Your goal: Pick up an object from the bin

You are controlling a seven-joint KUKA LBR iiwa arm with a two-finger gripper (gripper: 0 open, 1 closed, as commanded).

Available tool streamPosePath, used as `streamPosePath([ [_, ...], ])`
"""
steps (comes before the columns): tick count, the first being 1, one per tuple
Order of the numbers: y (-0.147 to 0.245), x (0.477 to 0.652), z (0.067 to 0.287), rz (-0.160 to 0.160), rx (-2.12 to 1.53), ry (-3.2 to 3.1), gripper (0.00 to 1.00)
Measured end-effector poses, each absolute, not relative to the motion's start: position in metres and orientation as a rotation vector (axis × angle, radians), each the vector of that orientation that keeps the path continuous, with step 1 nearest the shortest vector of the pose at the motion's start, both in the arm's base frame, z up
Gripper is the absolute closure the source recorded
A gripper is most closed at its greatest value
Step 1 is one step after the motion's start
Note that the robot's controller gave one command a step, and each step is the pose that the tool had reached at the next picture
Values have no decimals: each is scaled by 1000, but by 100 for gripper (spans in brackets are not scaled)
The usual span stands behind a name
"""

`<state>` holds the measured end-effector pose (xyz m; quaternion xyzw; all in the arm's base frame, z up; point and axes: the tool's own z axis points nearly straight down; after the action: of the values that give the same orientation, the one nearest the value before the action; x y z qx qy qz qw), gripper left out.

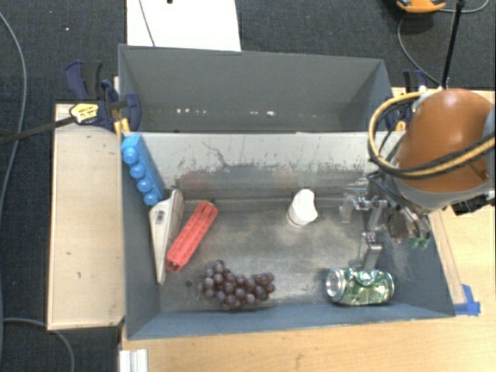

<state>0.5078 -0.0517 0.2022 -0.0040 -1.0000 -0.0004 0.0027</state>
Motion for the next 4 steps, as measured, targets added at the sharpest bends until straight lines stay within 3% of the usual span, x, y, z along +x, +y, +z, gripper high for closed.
streamPosePath([
  [1,-52,510,206,0,-9,-3145,0],
  [2,-59,499,157,0,138,-3144,0],
  [3,-75,481,137,-2,278,-3127,0],
  [4,-86,481,131,1,328,-3130,0],
])
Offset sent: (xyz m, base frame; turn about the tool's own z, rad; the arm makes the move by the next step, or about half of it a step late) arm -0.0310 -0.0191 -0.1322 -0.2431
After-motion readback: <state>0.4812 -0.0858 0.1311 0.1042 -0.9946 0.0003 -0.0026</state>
